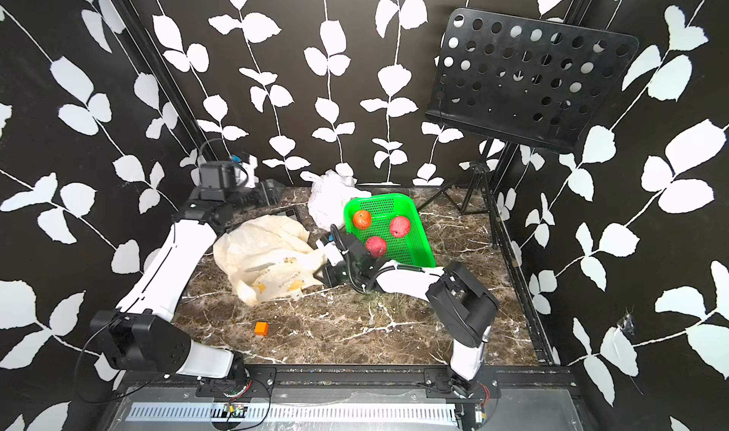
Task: Untie the knot of a plastic bag & take out the apple
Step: Adjust the plastic bag at the center of the board, then adjust the basket at the center of the board.
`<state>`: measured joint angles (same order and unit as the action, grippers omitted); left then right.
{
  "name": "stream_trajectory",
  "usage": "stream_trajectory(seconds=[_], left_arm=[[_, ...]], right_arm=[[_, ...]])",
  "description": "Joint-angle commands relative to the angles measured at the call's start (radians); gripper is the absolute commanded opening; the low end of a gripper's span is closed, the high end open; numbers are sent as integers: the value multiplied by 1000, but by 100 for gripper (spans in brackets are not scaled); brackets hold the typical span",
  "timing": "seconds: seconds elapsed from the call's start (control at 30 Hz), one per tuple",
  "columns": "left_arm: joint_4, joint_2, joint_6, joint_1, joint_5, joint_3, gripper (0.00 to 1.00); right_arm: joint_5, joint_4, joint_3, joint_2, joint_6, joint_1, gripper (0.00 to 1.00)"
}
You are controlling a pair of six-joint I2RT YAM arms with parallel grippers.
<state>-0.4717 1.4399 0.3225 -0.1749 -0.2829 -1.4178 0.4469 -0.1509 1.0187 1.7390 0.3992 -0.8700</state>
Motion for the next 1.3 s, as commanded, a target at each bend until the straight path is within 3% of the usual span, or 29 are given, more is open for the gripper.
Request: stream_trajectory(seconds=[0.0, 0.1, 0.2, 0.33, 0.43, 0.67, 0.97, 1.27], left_arm=[[37, 7, 27, -42, -39, 113, 72], [106, 11, 60, -54, -42, 227, 71], [111, 15, 49, -54, -49, 256, 71], [97, 48, -15, -52, 31, 237, 72], [90, 119, -42, -42, 101, 216, 73], [253, 187, -2, -15, 105, 189, 74], [389, 197, 29, -47, 112, 99, 78], [302, 477, -74, -166, 142, -215, 77]], right_arm=[[-23, 46, -46, -84, -112, 5, 34], [-39, 53, -106, -128, -124, 6, 46], [-77, 88, -136, -220, -159, 14, 60], [-101, 118, -146, -332, -180, 81, 65], [-108, 82, -126, -354, -144, 150, 65], [-439, 179, 68, -158, -143, 172, 60], [-506, 240, 220, 65, -187, 152, 56], [-602, 299, 180, 34, -147, 179, 46]])
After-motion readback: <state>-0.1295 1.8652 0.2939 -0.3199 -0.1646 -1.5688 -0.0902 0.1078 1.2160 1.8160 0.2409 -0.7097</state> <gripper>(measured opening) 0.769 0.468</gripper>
